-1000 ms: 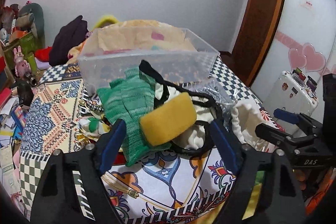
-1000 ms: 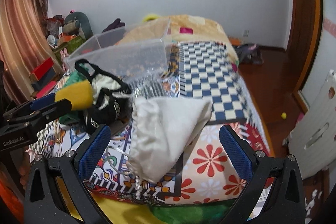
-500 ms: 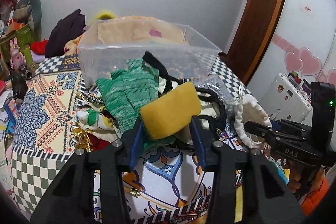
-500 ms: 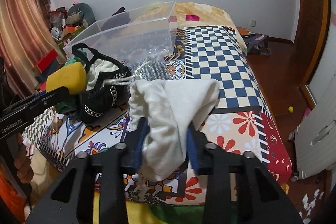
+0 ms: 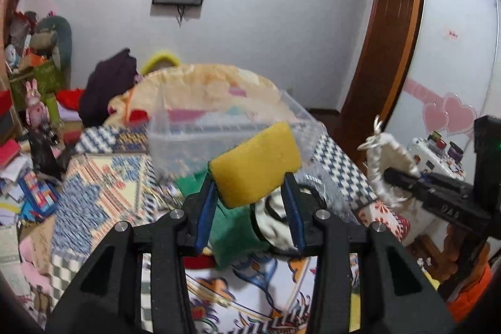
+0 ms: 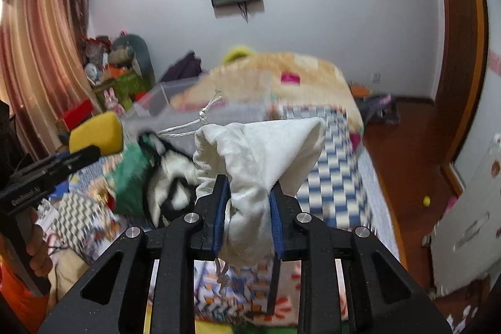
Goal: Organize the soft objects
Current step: 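Carry the sponge with the left tool while the right tool drops the white bag into the clear box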
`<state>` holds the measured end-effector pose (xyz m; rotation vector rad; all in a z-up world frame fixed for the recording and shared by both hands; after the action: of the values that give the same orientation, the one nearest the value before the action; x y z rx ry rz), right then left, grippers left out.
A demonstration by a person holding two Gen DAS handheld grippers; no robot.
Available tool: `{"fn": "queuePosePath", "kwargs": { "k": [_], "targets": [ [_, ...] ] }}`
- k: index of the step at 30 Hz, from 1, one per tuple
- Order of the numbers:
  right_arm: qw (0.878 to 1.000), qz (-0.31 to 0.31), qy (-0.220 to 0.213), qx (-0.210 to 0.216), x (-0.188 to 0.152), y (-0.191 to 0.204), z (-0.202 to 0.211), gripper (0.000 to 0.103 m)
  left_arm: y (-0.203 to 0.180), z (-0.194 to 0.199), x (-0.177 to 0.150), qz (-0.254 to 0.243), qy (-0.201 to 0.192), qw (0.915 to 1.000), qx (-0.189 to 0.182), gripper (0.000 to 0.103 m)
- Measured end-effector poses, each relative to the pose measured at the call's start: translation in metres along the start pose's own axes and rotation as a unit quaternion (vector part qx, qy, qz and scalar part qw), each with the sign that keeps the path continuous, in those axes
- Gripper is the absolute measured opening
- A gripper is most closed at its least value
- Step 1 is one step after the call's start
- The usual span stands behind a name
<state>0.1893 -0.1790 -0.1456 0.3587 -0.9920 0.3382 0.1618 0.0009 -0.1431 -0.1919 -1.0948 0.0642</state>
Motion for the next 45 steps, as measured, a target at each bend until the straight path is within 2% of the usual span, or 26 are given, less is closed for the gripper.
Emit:
{"fn": "queuePosePath", "kwargs": {
  "k": [7, 16, 20, 27, 36, 43, 45],
  "targets": [
    [0.998, 0.03, -0.061, 0.016, 0.046, 0.031, 0.001, 0.023, 0.026, 0.003, 0.044, 0.001, -0.035, 0.9988, 0.033, 0.041],
    [0.995, 0.046, -0.082, 0.027, 0.075, 0.05, -0.033, 0.023, 0.049, -0.025, 0.067, -0.003, -0.025, 0.9977, 0.062, 0.041],
    [0.996, 0.045, -0.077, 0.03, 0.08, 0.052, -0.048, 0.023, 0.054, -0.045, 0.07, -0.004, -0.005, 0.9982, 0.059, 0.041],
    [0.998, 0.046, -0.042, 0.028, 0.08, 0.051, -0.087, 0.023, 0.065, -0.089, 0.066, -0.006, 0.038, 0.9975, 0.06, 0.041],
    [0.998, 0.054, 0.035, 0.013, 0.059, 0.047, -0.14, 0.023, 0.066, -0.136, 0.047, -0.027, 0.098, 0.9929, 0.061, 0.041],
    [0.995, 0.059, 0.078, 0.015, 0.044, 0.048, -0.159, 0.023, 0.064, -0.151, 0.038, -0.037, 0.116, 0.9902, 0.067, 0.042],
    [0.995, 0.061, 0.083, 0.014, 0.042, 0.048, -0.16, 0.026, 0.064, -0.152, 0.037, -0.036, 0.12, 0.9899, 0.066, 0.042]
  ]
}}
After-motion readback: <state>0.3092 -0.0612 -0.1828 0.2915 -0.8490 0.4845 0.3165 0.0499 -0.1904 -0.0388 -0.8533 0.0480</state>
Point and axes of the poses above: each gripper's, at about its wrist camera, not at the fingertips, and z roughly against the way its jaws point, y to its left, x to its top, the point moved 9 cm from there along -z, roughly the way its jaws point, and after that the axes turned 3 degrees about -y, right-handed, at the moved point
